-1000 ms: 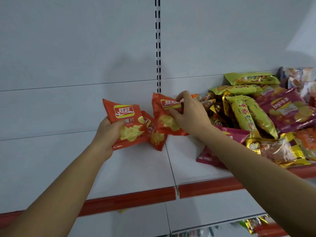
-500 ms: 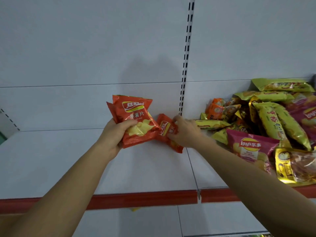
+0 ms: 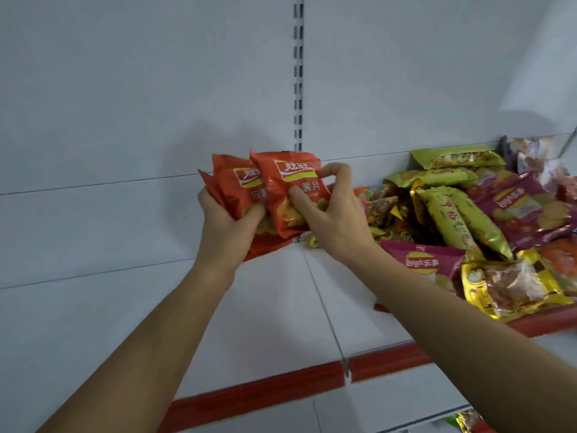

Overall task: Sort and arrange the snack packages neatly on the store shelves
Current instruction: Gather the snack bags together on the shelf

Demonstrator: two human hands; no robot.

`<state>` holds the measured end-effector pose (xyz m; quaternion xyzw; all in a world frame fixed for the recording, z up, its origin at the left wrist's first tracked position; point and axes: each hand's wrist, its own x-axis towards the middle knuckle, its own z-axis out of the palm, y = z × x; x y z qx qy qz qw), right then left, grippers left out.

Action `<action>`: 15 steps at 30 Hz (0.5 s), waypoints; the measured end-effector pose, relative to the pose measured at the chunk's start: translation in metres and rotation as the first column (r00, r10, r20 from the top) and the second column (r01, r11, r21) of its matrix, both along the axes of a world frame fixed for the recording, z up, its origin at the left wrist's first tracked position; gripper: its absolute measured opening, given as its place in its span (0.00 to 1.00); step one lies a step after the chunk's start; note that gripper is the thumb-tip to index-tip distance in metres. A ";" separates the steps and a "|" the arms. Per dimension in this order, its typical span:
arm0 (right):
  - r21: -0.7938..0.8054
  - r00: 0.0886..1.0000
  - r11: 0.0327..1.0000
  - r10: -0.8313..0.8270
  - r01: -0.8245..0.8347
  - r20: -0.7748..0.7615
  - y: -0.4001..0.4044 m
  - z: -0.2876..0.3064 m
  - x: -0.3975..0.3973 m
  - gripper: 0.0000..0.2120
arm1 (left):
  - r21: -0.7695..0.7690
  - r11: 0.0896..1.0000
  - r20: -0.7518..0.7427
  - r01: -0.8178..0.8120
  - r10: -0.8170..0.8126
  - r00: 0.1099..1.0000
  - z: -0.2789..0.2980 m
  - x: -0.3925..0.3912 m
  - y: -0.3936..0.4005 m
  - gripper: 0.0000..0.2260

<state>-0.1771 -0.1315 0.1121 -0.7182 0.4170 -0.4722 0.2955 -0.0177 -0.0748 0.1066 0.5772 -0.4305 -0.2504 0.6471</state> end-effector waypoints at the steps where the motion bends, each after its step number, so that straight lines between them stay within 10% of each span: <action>1: -0.033 0.999 0.999 -0.045 0.044 -0.030 -0.001 0.006 -0.014 0.24 | -0.013 0.999 0.028 0.051 -0.050 0.998 0.007 -0.015 -0.008 0.32; 15: -0.104 0.869 0.864 -0.495 0.492 0.003 -0.018 0.054 -0.363 0.23 | 0.020 0.781 -0.123 0.624 -0.617 0.777 0.063 -0.349 -0.108 0.18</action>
